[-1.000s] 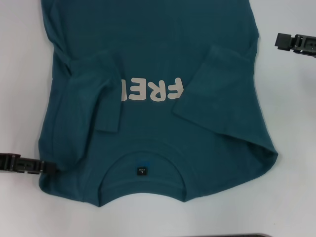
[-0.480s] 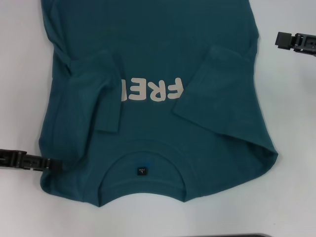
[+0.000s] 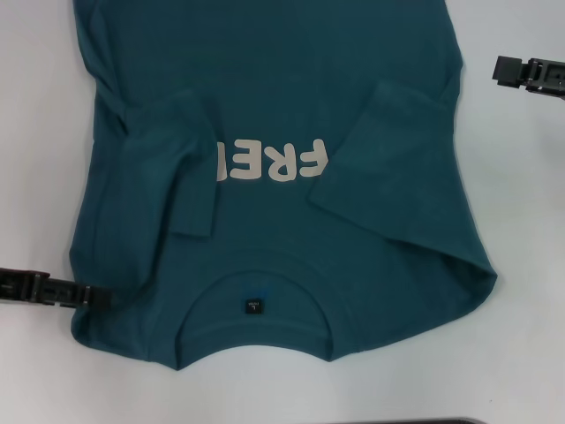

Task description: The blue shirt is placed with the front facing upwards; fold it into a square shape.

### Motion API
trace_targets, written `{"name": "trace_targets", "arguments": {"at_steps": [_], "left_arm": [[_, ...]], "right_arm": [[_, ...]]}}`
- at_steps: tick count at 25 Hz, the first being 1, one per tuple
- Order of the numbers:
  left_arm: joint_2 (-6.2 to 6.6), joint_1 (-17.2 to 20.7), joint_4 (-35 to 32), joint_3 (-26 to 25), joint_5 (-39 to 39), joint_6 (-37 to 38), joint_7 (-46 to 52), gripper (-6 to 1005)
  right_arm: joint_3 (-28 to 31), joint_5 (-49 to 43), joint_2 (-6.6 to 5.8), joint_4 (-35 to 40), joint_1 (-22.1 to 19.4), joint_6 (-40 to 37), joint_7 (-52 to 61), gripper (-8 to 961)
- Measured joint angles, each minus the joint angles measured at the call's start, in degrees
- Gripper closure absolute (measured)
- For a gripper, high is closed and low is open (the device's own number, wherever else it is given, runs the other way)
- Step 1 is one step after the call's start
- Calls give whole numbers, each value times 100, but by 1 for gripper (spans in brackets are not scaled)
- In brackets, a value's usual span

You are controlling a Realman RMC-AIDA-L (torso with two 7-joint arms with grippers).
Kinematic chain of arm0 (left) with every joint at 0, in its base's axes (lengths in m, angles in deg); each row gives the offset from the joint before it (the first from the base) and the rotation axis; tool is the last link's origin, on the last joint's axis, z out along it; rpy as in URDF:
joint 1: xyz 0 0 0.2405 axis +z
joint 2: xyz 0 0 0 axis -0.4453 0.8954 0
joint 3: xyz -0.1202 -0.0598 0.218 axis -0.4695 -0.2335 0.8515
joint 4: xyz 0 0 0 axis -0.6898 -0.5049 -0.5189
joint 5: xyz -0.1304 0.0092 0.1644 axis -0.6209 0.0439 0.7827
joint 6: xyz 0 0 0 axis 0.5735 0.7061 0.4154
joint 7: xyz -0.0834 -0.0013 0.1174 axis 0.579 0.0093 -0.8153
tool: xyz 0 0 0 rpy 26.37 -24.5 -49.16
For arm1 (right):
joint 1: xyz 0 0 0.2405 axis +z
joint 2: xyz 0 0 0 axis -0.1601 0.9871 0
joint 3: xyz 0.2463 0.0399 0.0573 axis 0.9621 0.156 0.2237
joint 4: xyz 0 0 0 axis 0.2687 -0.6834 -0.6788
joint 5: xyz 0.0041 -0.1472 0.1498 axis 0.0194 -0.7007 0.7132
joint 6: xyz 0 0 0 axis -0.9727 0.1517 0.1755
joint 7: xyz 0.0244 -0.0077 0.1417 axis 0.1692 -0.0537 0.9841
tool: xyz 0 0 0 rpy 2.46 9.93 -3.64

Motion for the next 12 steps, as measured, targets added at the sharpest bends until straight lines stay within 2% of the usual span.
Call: {"name": "trace_targets", "arguments": {"at_steps": [7,10,12], "left_arm": [[-7,-10,1,0,27,-15,9,310],[-7,-10,2,0,29,-21,15,455],[-9,-9,11,2,30,-23,17,456]], "right_arm": [[0,1,0,0,-1,0,0,409],[0,7,0,0,0,0,6,409],[0,26,0,0,-1,0,13,409]]}}
